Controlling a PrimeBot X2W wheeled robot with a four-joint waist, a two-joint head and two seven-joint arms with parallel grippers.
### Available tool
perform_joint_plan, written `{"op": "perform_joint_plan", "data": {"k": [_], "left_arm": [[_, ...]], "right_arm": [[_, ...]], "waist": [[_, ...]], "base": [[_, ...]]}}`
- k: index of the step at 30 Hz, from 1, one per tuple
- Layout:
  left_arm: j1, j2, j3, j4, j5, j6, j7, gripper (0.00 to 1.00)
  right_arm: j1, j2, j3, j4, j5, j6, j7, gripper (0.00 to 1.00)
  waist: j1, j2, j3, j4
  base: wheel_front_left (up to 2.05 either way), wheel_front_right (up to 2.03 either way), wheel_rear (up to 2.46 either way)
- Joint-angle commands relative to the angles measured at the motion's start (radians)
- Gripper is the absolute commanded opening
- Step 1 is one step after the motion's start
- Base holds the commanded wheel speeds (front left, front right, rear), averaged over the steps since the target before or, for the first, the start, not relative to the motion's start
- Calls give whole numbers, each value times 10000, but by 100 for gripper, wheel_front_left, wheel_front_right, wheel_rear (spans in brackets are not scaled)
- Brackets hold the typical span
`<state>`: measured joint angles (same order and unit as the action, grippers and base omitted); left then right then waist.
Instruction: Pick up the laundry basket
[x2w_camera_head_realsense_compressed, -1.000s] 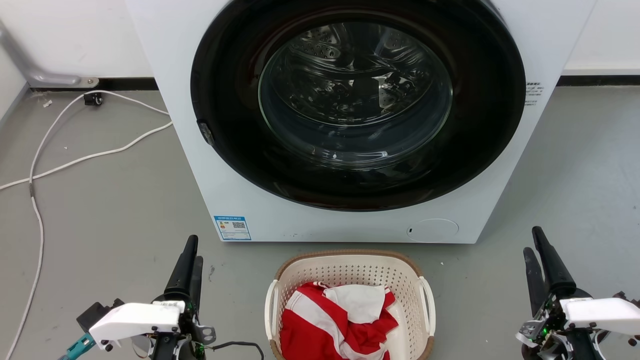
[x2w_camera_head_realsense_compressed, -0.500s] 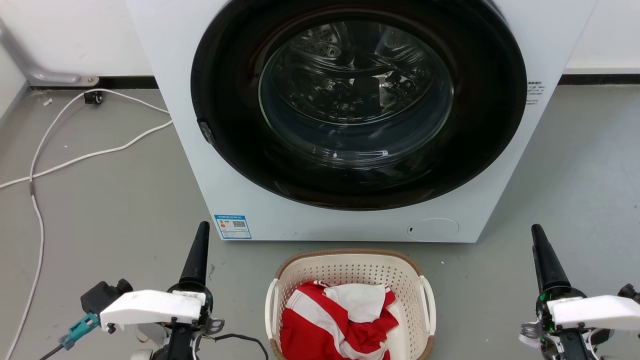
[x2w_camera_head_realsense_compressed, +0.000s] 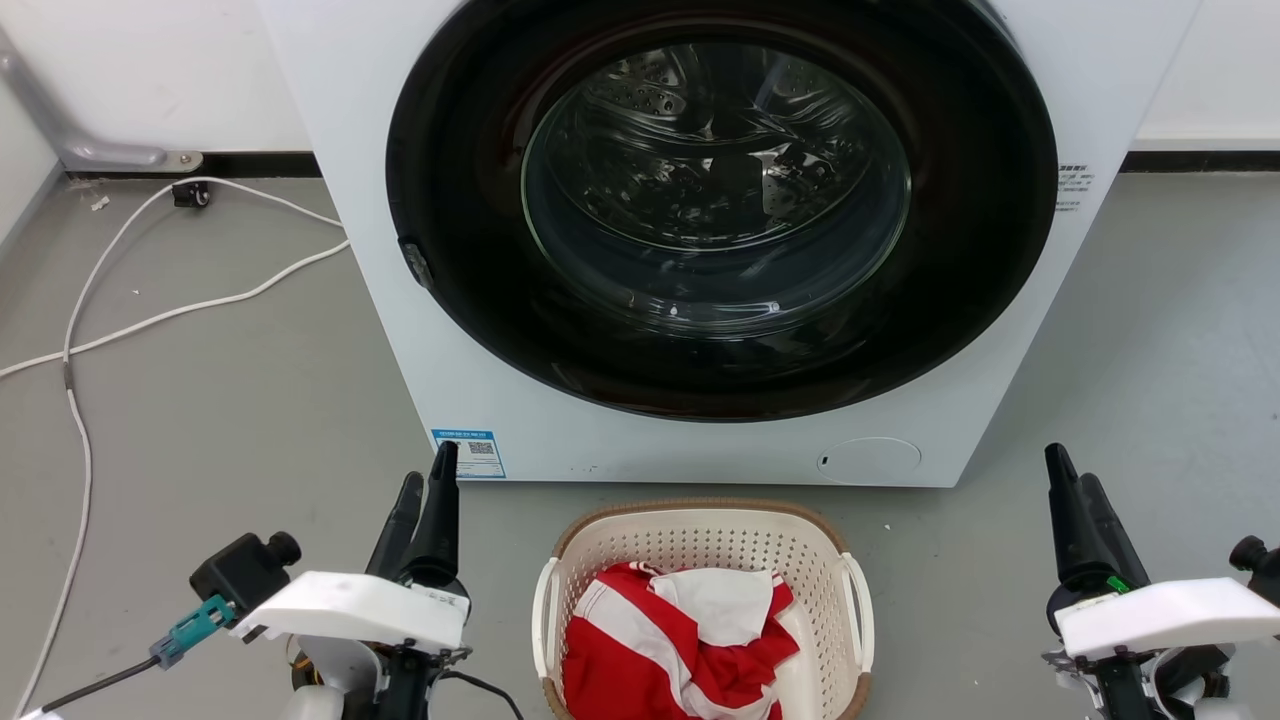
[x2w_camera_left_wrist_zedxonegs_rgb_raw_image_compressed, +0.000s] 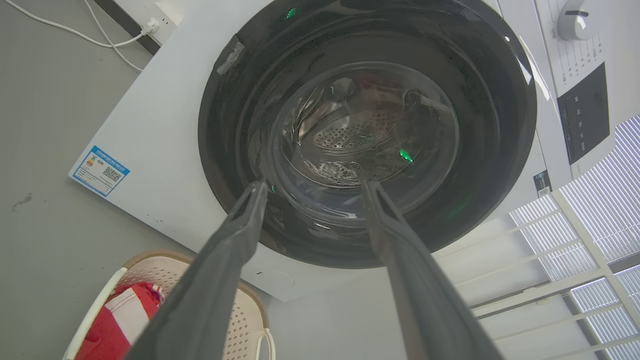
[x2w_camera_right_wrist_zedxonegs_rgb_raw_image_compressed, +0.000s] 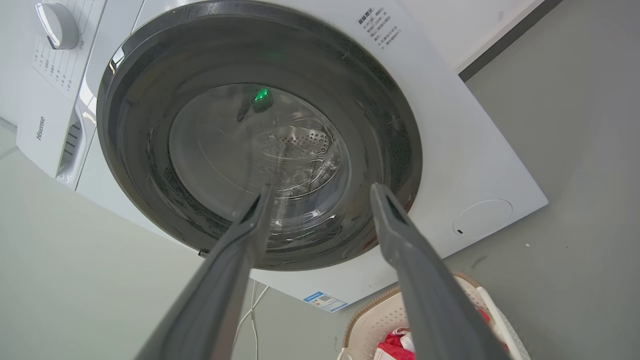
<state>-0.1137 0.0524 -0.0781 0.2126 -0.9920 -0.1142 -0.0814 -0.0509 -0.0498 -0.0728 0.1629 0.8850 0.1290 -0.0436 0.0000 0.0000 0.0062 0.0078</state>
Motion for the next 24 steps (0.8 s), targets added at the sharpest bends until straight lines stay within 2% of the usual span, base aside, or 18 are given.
{"op": "perform_joint_plan", "data": {"k": [1,11,24], "left_arm": [[-303,32,-104,-135,590,43,-121,100],[-327,23,-440,92,2629,204,-414,100],[-452,10,-820,316,4776,336,-813,100]], "right_arm": [[-145,-22,10,-193,-697,13,-90,100],[-51,-21,58,-360,-2917,16,-50,100],[47,-30,-16,-450,-5241,18,-112,100]], "waist": [[0,0,-5,4],[0,0,-19,12],[0,0,18,35]], "base": [[0,0,0],[0,0,0],[0,0,0]]}}
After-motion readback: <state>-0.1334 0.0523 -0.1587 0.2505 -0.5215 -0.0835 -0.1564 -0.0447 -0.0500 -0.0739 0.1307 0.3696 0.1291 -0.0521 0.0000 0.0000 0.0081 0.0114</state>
